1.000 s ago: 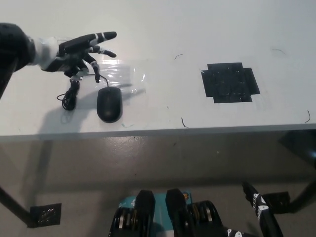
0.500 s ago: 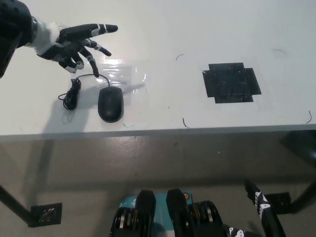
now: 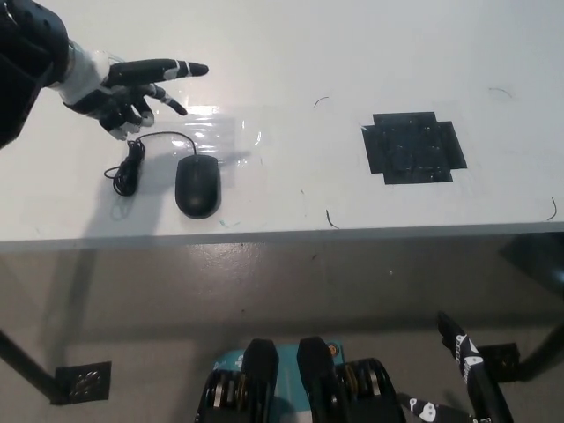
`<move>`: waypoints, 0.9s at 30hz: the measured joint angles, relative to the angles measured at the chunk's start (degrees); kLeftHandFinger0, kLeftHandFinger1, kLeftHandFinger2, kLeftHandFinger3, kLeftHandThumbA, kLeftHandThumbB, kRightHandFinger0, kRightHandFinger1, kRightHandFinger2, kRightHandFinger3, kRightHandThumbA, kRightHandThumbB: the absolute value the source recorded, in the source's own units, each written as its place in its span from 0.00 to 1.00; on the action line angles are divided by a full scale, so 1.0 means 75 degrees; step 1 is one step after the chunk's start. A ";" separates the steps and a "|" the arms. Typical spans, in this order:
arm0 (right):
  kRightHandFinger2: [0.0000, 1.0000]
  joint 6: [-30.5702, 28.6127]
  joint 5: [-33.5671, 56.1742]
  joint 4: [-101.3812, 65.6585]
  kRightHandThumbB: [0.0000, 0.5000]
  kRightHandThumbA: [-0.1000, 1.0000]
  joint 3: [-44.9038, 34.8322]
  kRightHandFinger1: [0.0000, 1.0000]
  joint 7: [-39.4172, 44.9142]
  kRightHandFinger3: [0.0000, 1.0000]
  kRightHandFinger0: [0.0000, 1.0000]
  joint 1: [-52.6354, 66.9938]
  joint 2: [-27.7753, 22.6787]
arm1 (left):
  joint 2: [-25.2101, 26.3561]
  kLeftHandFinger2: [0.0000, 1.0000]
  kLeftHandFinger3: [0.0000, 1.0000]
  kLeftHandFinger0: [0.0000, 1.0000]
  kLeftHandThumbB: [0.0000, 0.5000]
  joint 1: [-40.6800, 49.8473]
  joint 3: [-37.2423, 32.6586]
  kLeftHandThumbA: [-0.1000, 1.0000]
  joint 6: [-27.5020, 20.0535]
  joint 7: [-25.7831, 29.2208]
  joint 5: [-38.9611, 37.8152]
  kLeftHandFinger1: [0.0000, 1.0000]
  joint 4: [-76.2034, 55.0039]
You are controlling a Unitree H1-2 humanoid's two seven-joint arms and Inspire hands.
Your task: The robot uses left hand to click on the left button of the black mouse, which is placed on the left area of the table
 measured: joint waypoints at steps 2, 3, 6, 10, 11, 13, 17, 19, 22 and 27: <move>1.00 0.0000 0.0000 0.0000 0.33 1.00 -0.0010 1.00 -0.0001 1.00 1.00 -0.0003 -0.0001 | -0.0076 0.34 1.00 0.00 0.48 0.0075 0.0000 1.00 -0.0070 0.0003 0.0065 0.07 0.0026; 1.00 -0.0001 0.0000 0.0000 0.34 1.00 -0.0015 1.00 0.0000 1.00 1.00 -0.0004 -0.0002 | -0.0125 0.35 1.00 0.00 0.45 0.0113 -0.0007 1.00 -0.0124 0.0005 0.0105 0.07 0.0074; 1.00 -0.0001 0.0000 0.0000 0.35 1.00 -0.0032 1.00 0.0000 1.00 1.00 -0.0021 -0.0006 | -0.0205 0.23 1.00 0.00 0.46 0.0202 -0.0046 1.00 -0.0402 0.0009 0.0262 0.00 0.0143; 1.00 -0.0001 0.0001 0.0000 0.33 1.00 -0.0053 1.00 0.0001 1.00 1.00 -0.0060 -0.0009 | -0.0346 0.19 1.00 0.00 0.51 0.0235 -0.0101 1.00 -0.0616 0.0014 0.0451 0.00 0.0383; 1.00 -0.0001 0.0001 0.0000 0.33 1.00 -0.0062 1.00 0.0001 1.00 1.00 -0.0083 -0.0009 | -0.0429 0.20 1.00 0.00 0.51 0.0238 -0.0117 1.00 -0.0653 0.0015 0.0538 0.00 0.0515; 1.00 -0.0002 0.0001 0.0000 0.32 1.00 -0.0072 1.00 0.0000 1.00 1.00 -0.0104 -0.0009 | -0.0519 0.24 1.00 0.00 0.54 0.0238 -0.0155 1.00 -0.0762 0.0015 0.0649 0.00 0.0682; 1.00 -0.0002 -0.0001 0.0000 0.33 1.00 -0.0081 1.00 0.0000 1.00 1.00 -0.0104 -0.0009 | -0.0670 0.40 1.00 0.00 0.59 0.0242 -0.0158 1.00 -0.0860 0.0053 0.0813 0.04 0.0955; 1.00 -0.0003 0.0000 0.0001 0.31 1.00 -0.0083 1.00 0.0002 1.00 1.00 -0.0105 -0.0009 | -0.0777 0.40 1.00 0.00 0.60 0.0241 -0.0121 1.00 -0.0883 0.0096 0.0885 0.04 0.1242; 1.00 -0.0003 0.0000 0.0001 0.31 1.00 -0.0086 1.00 0.0002 1.00 1.00 -0.0106 -0.0009 | -0.0838 0.28 1.00 0.00 0.57 0.0229 -0.0055 1.00 -0.0970 0.0159 0.0942 0.00 0.1503; 1.00 -0.0003 0.0000 0.0008 0.32 1.00 -0.0093 1.00 0.0006 1.00 1.00 -0.0114 -0.0010 | -0.0907 0.22 1.00 0.00 0.60 0.0138 0.0024 1.00 -0.1174 0.0193 0.0997 0.00 0.1848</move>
